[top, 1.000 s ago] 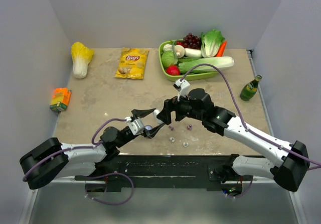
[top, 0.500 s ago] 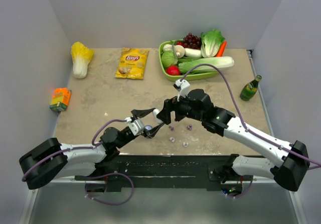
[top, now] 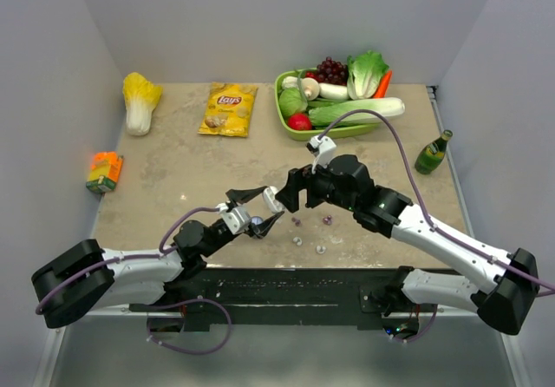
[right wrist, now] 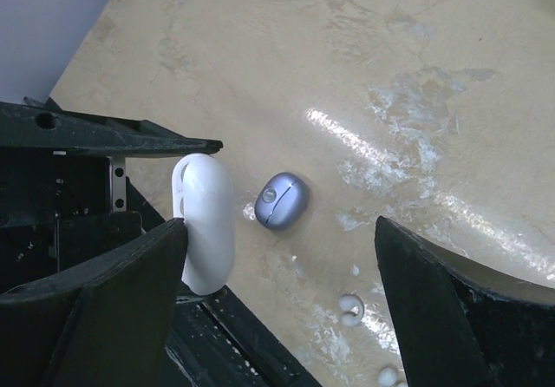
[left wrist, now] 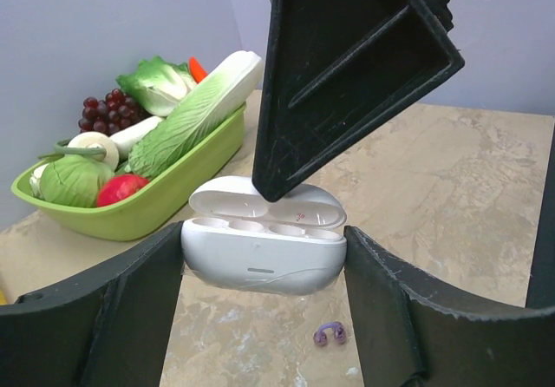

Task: Insert the wireless bluetooth earbuds into the charging case
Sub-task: Open the charging case.

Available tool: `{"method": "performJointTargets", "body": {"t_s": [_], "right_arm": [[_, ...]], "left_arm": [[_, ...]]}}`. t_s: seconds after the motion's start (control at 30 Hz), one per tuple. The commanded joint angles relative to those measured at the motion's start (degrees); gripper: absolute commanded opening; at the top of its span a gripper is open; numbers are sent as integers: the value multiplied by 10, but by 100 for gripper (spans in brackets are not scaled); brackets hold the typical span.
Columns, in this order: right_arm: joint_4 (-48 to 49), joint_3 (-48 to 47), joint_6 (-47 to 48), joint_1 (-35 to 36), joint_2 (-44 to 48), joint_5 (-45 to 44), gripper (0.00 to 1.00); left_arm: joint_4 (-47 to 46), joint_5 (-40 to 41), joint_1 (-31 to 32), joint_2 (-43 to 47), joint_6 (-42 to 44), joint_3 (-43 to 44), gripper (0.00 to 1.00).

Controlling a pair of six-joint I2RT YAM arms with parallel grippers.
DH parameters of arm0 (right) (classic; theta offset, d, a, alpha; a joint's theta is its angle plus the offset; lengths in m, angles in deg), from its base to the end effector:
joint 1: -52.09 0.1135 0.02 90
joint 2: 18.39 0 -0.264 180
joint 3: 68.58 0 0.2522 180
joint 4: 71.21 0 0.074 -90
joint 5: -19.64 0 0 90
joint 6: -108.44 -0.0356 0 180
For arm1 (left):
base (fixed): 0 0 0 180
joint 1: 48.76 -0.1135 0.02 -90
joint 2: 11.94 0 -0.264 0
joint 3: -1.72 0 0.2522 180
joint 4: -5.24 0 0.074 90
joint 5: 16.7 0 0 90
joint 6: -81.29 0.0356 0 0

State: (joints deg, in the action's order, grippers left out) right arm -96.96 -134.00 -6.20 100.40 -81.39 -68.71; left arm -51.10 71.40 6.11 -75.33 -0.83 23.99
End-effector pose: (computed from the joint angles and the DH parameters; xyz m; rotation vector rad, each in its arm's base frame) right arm 0.1673 0.1894 0.3160 -0.4459 2.0316 0.8374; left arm 0.1127 -0.1622 0.2124 0.7223 1.1287 -0.7192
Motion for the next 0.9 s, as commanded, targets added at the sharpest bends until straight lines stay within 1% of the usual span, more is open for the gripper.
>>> {"method": "performJointTargets", "body": {"t_s": [0.0, 0.13, 0.27, 0.33, 0.43, 0.5, 0.63, 0.8, 0.87], "right_arm": [[-20, -6, -1, -4, 17, -52, 90], [-18, -5, -1, -5, 31, -59, 90], [2, 1, -3, -5, 59, -35, 90], [22, 0, -6, -5, 64, -9, 90], [35, -5, -8, -4, 53, 36, 85], [42, -4, -10, -4, 46, 52, 79], [48, -2, -10, -4, 25, 64, 72], [57, 1, -12, -4, 14, 68, 69], [57, -1, -12, -4, 7, 71, 66]], "left_arm": [[-53, 1, 7, 19, 14, 3, 0], [-48, 7, 9, 21, 14, 3, 0], [-45, 14, 9, 21, 13, 2, 0], [-43, 18, 9, 20, 12, 6, 0], [-39, 17, 9, 18, 13, 11, 0], [-39, 18, 9, 15, 13, 12, 0], [-40, 17, 9, 14, 13, 14, 0], [-42, 17, 10, 16, 11, 15, 0], [-42, 16, 9, 19, 11, 15, 0]]}}
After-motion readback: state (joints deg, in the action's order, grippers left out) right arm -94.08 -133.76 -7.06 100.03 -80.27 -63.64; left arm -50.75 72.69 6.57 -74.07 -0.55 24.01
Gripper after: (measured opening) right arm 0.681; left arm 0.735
